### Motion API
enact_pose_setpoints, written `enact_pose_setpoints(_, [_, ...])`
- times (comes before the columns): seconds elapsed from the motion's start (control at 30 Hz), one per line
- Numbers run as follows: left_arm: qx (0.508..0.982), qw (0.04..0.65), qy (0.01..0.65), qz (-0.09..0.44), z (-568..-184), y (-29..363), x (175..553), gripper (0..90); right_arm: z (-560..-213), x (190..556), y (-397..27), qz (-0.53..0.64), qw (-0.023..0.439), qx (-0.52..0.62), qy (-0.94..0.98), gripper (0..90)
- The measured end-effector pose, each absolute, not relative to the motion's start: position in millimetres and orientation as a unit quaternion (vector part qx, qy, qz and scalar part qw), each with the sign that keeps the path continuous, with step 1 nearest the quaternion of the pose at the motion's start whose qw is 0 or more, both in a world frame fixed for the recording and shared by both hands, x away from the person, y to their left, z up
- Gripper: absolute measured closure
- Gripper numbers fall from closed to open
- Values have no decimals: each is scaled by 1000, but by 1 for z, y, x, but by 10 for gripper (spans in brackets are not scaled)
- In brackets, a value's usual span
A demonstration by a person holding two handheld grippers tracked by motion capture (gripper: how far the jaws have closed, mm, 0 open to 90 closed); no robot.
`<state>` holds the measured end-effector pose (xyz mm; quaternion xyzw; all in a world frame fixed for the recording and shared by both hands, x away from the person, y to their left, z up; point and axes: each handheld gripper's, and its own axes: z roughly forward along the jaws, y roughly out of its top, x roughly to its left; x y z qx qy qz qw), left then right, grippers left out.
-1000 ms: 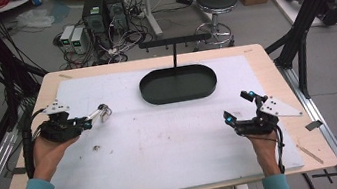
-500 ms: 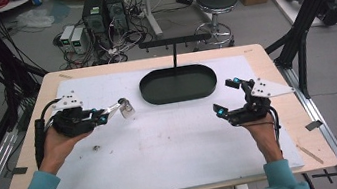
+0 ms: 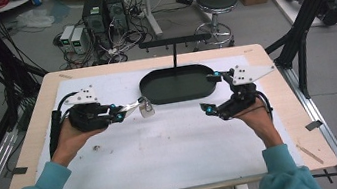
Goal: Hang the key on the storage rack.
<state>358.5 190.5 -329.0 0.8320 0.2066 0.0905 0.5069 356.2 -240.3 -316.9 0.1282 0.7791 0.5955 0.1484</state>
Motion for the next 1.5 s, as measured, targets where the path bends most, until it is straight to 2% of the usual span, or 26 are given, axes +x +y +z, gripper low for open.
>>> enact_pose_setpoints(0.47, [842,517,143,51,-327,156,360,744,-297,375,-205,542,109,61,831,49])
enact_pose_setpoints(1.0, [859,499,105,34,-323,133,359,744,-288,386,-165,455,70,10,888,64])
enact_pose_setpoints(1.1, [864,493,101,31,-325,131,359,744,-289,387,-159,437,60,-1,897,154])
enact_pose_setpoints(1.5, [872,480,94,28,-328,126,359,744,-299,390,-143,377,40,-27,925,274])
